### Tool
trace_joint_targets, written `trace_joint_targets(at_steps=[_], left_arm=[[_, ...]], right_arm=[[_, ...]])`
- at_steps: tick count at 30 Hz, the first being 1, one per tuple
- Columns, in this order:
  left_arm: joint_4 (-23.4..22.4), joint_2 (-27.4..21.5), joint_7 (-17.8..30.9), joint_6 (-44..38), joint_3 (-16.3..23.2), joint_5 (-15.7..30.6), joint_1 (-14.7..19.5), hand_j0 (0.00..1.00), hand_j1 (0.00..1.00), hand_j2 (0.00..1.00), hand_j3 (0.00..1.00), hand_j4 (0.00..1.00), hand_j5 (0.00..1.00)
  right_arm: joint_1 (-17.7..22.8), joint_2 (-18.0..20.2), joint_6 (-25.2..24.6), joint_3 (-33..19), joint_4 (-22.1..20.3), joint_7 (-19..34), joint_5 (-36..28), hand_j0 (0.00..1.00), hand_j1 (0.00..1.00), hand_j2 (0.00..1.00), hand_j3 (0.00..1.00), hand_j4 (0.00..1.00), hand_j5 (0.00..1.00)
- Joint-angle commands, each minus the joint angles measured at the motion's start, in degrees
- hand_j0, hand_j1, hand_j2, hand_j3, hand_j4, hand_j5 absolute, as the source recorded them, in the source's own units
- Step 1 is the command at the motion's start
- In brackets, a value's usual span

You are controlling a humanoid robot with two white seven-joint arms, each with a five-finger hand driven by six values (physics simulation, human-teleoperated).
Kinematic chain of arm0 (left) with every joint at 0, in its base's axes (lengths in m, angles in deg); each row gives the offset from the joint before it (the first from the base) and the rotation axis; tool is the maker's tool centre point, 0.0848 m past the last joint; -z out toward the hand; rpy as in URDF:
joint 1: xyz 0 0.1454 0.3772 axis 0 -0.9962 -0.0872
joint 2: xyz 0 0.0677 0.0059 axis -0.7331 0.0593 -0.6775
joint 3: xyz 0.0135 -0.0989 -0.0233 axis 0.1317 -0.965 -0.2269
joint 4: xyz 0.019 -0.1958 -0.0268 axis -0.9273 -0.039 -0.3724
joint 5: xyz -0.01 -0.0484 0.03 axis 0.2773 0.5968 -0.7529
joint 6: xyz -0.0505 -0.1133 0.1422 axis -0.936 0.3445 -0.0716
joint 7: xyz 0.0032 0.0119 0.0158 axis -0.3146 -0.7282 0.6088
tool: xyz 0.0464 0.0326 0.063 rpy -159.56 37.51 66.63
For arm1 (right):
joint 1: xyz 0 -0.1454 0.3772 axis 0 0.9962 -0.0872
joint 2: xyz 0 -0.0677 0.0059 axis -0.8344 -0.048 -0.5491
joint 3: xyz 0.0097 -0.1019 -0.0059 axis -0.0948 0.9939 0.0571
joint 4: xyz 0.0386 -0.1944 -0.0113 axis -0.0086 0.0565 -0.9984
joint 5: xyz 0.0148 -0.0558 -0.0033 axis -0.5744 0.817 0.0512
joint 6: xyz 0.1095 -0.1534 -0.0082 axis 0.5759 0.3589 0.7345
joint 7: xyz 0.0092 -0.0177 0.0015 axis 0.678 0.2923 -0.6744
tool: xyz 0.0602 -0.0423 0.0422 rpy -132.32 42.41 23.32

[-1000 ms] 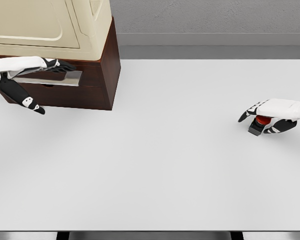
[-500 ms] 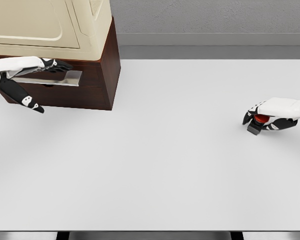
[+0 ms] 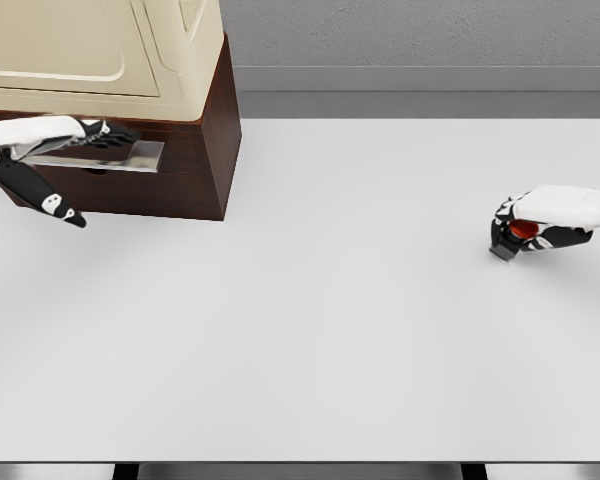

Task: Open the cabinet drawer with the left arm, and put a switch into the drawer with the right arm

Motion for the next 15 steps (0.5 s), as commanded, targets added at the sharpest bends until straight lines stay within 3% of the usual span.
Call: trace_joint_targets(at_steps=[1, 12, 15], left_arm=[[-0.2, 0.1, 0.0, 0.0, -0.5, 0.0, -0.2, 1.0, 1.0, 1.0, 1.0, 1.0, 1.0], [-0.1, 0.1, 0.0, 0.0, -0.8, 0.3, -0.7, 1.0, 1.0, 1.0, 1.0, 1.0, 1.0], [-0.1, 0.1, 0.0, 0.0, -5.5, 0.2, -5.0, 1.0, 1.0, 1.0, 1.0, 1.0, 1.0]], right_arm=[[-0.1, -0.1, -0.2, 0.0, -0.7, 0.0, -0.4, 0.45, 0.45, 0.45, 0.45, 0.45, 0.45], [-2.5, -3.0, -0.2, -0.1, -4.0, 0.0, -0.4, 0.46, 0.46, 0.46, 0.46, 0.46, 0.46], [-3.1, -3.3, -0.2, -0.1, -5.5, 0.0, -0.4, 0.46, 0.46, 0.46, 0.46, 0.46, 0.46]])
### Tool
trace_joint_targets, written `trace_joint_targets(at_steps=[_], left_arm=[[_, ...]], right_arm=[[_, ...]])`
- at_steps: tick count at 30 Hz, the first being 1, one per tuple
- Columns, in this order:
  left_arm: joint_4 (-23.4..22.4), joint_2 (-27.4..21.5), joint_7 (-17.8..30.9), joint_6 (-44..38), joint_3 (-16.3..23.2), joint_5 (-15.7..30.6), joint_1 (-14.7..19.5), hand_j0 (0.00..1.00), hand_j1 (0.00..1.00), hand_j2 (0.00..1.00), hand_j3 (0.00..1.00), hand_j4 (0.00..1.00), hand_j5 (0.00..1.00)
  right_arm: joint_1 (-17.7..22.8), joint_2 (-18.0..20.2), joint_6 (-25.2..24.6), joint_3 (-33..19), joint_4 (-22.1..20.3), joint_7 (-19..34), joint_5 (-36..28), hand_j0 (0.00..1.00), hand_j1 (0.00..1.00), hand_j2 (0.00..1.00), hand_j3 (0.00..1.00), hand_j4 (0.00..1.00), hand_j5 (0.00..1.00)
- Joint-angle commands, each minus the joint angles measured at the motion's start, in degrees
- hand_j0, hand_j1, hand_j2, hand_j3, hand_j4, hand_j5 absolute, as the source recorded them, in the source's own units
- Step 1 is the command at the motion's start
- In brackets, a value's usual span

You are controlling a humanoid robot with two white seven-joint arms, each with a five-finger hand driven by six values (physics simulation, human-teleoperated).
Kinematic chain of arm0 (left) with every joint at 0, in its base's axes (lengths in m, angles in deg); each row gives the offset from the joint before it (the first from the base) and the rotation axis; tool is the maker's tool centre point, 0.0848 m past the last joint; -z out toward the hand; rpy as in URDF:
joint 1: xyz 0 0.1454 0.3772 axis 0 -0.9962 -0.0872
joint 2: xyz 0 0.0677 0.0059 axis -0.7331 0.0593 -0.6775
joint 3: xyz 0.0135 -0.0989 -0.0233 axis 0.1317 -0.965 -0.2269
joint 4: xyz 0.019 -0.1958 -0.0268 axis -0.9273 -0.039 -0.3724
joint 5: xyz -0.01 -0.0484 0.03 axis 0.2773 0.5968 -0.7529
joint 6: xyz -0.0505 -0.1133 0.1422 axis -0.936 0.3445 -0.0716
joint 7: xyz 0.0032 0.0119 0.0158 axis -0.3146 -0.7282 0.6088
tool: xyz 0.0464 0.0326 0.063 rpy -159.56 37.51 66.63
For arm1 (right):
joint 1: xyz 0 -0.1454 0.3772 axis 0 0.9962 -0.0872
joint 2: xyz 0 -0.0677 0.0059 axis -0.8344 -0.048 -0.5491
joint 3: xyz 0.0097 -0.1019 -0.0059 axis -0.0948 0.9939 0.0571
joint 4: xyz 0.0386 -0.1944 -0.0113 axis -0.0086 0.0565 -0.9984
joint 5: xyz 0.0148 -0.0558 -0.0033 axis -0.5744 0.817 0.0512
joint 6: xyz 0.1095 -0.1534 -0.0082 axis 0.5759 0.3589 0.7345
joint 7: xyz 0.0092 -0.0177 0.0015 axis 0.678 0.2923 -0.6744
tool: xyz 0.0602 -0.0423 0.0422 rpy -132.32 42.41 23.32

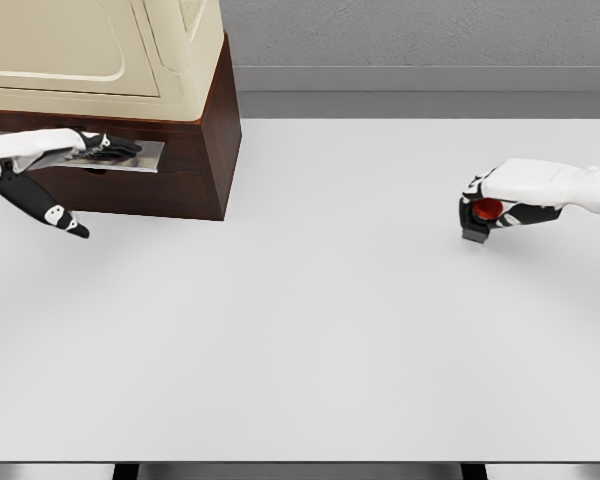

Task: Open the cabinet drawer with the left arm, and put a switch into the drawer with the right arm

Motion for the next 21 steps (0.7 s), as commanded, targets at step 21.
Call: trace_joint_targets(at_steps=[21], left_arm=[[5.2, -6.5, 0.4, -0.3, -1.9, 4.1, -3.1, 1.0, 1.0, 1.0, 1.0, 1.0, 1.0]], right_arm=[[-4.5, -3.8, -0.2, 0.0, -10.0, 0.0, -0.5, 0.46, 0.46, 0.46, 0.46, 0.46, 0.46]])
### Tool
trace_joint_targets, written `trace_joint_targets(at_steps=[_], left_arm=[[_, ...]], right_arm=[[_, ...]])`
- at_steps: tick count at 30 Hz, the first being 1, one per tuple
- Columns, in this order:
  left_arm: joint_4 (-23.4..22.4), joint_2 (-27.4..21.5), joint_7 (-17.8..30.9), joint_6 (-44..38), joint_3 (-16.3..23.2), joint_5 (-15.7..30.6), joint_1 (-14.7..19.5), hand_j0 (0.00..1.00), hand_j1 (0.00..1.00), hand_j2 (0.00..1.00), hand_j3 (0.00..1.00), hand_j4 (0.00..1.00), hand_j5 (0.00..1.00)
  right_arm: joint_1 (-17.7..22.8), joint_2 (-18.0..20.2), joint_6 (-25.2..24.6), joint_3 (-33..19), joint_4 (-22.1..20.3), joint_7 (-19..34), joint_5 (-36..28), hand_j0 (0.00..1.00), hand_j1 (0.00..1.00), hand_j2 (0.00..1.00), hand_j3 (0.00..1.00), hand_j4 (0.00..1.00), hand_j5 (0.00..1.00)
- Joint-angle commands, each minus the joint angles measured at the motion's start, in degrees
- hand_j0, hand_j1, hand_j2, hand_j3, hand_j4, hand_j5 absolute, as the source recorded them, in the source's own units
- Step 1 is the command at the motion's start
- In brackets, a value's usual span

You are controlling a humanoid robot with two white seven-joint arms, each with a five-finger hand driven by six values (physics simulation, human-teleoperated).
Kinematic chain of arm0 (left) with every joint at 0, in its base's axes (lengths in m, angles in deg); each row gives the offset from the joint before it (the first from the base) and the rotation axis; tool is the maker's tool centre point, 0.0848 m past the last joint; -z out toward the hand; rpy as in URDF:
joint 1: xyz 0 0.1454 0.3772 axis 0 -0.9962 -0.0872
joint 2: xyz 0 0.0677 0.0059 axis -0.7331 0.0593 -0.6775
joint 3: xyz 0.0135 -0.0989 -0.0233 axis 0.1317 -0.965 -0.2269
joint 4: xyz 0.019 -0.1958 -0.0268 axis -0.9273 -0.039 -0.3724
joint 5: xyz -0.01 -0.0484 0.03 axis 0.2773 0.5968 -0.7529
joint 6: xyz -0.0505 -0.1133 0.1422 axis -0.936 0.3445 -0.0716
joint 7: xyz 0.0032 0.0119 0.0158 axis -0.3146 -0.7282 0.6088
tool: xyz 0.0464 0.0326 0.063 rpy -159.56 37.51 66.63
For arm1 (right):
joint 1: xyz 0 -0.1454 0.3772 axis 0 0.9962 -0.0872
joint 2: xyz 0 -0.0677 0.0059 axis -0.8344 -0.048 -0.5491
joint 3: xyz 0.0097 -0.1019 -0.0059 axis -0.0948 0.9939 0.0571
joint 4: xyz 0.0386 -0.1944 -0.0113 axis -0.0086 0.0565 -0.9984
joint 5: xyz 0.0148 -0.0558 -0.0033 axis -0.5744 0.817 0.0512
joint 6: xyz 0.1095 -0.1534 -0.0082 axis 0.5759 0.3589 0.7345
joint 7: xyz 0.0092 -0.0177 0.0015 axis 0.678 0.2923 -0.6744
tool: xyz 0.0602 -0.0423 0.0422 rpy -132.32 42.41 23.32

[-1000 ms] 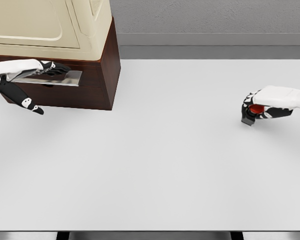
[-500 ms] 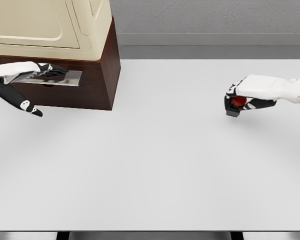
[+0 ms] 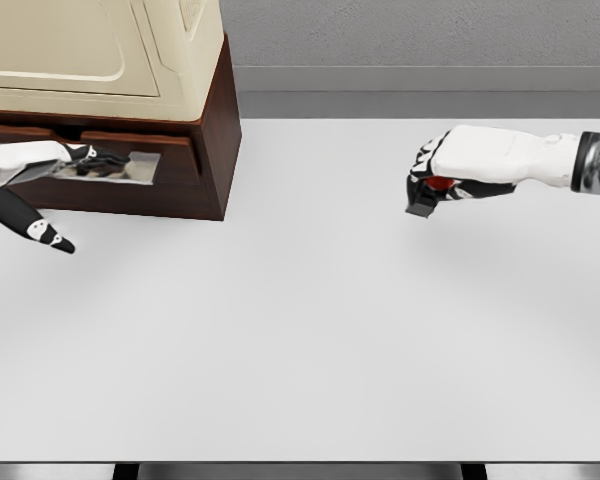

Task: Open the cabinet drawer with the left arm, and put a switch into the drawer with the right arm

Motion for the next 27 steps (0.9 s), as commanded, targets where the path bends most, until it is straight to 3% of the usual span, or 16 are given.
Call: trace_joint_targets(at_steps=[1, 16, 27], left_arm=[[1.2, -2.0, 0.0, 0.0, 0.2, 1.3, 0.0, 1.0, 1.0, 1.0, 1.0, 1.0, 1.0], [2.8, -6.1, 0.0, 0.1, 0.0, 2.4, -2.9, 1.0, 1.0, 1.0, 1.0, 1.0, 1.0], [2.8, -7.7, 0.0, 0.3, -0.1, 4.0, -4.9, 1.0, 1.0, 1.0, 1.0, 1.0, 1.0]], right_arm=[[0.0, -0.2, -0.2, 0.0, -1.1, -0.1, -0.4, 0.46, 0.46, 0.46, 0.46, 0.46, 0.46], [-1.8, -2.1, -0.2, 0.3, -3.1, -0.1, -0.4, 0.46, 0.46, 0.46, 0.46, 0.46, 0.46], [-4.8, -6.9, -0.2, 2.1, -3.6, -0.1, -0.4, 0.46, 0.46, 0.46, 0.46, 0.46, 0.46]])
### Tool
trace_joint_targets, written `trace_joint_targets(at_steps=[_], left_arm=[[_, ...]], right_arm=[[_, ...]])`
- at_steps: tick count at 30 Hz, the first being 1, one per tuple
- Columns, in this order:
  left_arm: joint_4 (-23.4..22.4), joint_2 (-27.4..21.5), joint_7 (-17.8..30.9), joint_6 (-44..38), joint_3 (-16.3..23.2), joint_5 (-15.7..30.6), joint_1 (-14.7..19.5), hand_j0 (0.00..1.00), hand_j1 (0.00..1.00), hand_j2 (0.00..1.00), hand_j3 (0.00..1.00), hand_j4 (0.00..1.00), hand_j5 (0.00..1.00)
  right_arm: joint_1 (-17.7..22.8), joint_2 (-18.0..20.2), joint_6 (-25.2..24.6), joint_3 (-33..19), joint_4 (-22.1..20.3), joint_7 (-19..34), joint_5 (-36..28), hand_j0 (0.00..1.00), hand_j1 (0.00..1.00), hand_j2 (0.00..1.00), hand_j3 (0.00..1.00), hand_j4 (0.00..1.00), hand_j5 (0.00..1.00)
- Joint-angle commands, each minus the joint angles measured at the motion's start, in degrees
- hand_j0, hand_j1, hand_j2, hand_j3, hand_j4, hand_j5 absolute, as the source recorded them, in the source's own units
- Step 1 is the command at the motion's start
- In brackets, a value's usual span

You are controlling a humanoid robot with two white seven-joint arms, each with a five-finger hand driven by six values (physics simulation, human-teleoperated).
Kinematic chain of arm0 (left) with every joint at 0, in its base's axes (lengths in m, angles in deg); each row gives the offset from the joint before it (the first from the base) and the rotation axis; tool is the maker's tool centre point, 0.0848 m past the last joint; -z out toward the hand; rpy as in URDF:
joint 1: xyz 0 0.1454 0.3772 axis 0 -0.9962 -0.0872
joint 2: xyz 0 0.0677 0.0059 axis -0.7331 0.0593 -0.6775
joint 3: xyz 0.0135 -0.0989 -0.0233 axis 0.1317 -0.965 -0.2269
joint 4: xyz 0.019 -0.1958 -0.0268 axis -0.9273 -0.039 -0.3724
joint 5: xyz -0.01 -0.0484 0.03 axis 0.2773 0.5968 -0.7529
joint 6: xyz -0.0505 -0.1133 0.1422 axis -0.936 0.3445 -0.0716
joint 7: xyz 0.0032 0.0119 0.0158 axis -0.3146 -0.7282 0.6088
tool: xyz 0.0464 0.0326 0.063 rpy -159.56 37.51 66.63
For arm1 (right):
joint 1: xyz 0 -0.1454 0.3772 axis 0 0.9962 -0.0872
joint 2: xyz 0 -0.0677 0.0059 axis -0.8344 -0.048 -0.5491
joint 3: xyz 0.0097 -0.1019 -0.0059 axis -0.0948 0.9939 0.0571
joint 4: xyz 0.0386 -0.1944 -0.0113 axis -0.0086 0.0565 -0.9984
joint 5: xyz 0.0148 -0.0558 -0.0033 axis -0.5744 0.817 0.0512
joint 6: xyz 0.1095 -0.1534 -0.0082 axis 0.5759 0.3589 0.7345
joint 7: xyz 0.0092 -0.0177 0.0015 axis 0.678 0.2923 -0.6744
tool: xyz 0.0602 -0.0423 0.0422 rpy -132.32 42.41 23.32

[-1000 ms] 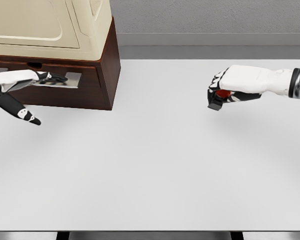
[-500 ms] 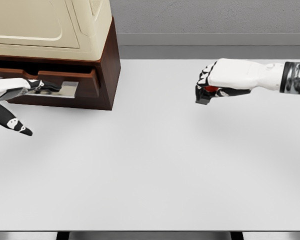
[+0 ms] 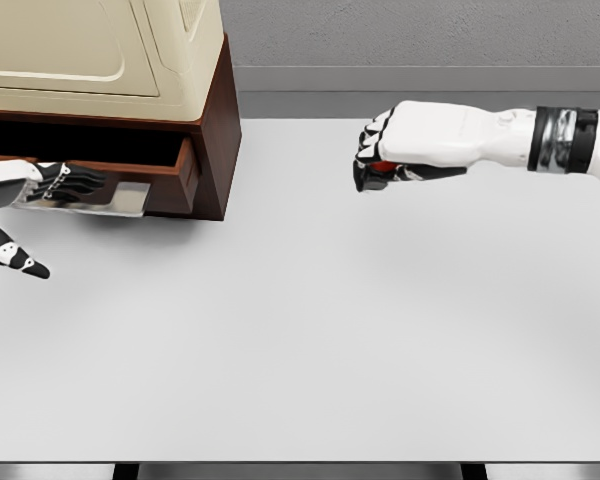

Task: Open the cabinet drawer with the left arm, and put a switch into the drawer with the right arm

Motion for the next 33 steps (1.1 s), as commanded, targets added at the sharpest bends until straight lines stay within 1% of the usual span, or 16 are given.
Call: trace_joint_targets(at_steps=[1, 6, 9, 12, 14, 22, 24, 28, 30, 31, 33], left_arm=[[-0.7, -0.4, -0.1, 0.2, 1.4, -7.1, 0.0, 1.0, 1.0, 1.0, 1.0, 1.0, 1.0], [-0.7, -0.4, -0.1, 0.2, 1.4, -7.1, -0.8, 1.0, 1.0, 1.0, 1.0, 1.0, 1.0], [-0.7, -1.8, -0.1, 0.3, 1.3, -7.1, -1.3, 1.0, 1.0, 1.0, 1.0, 1.0, 1.0], [-0.7, -2.2, -0.1, 0.3, 1.3, -7.1, -2.3, 1.0, 1.0, 1.0, 1.0, 1.0, 1.0], [-0.7, -2.5, -0.1, 0.3, 1.4, -7.1, -2.6, 1.0, 1.0, 1.0, 1.0, 1.0, 1.0], [-0.7, -3.0, -0.1, 0.3, 1.3, -6.9, -4.5, 1.0, 1.0, 1.0, 1.0, 1.0, 1.0], [-0.7, -3.4, -0.1, 0.3, 1.3, -6.9, -4.6, 1.0, 1.0, 1.0, 1.0, 1.0, 1.0], [-0.7, -3.5, -0.1, 0.3, 1.3, -6.9, -4.9, 1.0, 1.0, 1.0, 1.0, 1.0, 1.0], [-0.7, -3.3, -0.1, 0.3, 1.1, -7.0, -5.0, 1.0, 1.0, 1.0, 1.0, 1.0, 1.0], [-0.7, -3.3, -0.1, 0.3, 0.5, -6.9, -5.0, 1.0, 1.0, 1.0, 1.0, 1.0, 1.0], [-0.7, -3.4, -0.1, 0.3, 0.5, -6.9, -5.0, 1.0, 1.0, 1.0, 1.0, 1.0, 1.0]], right_arm=[[-0.1, -1.1, -0.2, 0.5, 0.0, 0.0, -0.3, 0.46, 0.46, 0.46, 0.46, 0.46, 0.46], [-1.8, -2.5, -0.2, 2.0, 0.0, 0.0, -0.3, 0.46, 0.46, 0.46, 0.46, 0.46, 0.46], [-3.2, -3.7, -0.2, 3.3, -0.1, 0.0, -0.3, 0.46, 0.46, 0.46, 0.46, 0.46, 0.46], [-4.0, -4.4, -0.2, 3.8, -2.1, 0.0, -0.4, 0.46, 0.46, 0.46, 0.46, 0.46, 0.46], [-4.7, -4.6, -0.2, 4.6, -2.1, 0.0, -0.5, 0.46, 0.46, 0.46, 0.46, 0.46, 0.46], [-7.4, -8.3, -0.2, 6.6, -2.1, 0.0, -0.7, 0.46, 0.46, 0.46, 0.46, 0.46, 0.46], [-8.2, -8.9, -0.2, 7.7, -2.1, 0.0, -0.8, 0.46, 0.46, 0.46, 0.46, 0.46, 0.46], [-9.3, -10.8, -0.2, 7.8, -2.1, 0.0, -0.9, 0.46, 0.46, 0.46, 0.46, 0.46, 0.46], [-9.5, -11.8, -0.6, 8.2, -2.1, 0.0, -0.9, 0.46, 0.46, 0.46, 0.46, 0.46, 0.46], [-10.1, -12.2, -1.5, 8.9, -2.1, 0.0, -0.9, 0.46, 0.46, 0.46, 0.46, 0.46, 0.46], [-10.7, -13.3, -2.7, 9.0, -2.0, 0.0, -0.9, 0.46, 0.46, 0.46, 0.46, 0.46, 0.46]])
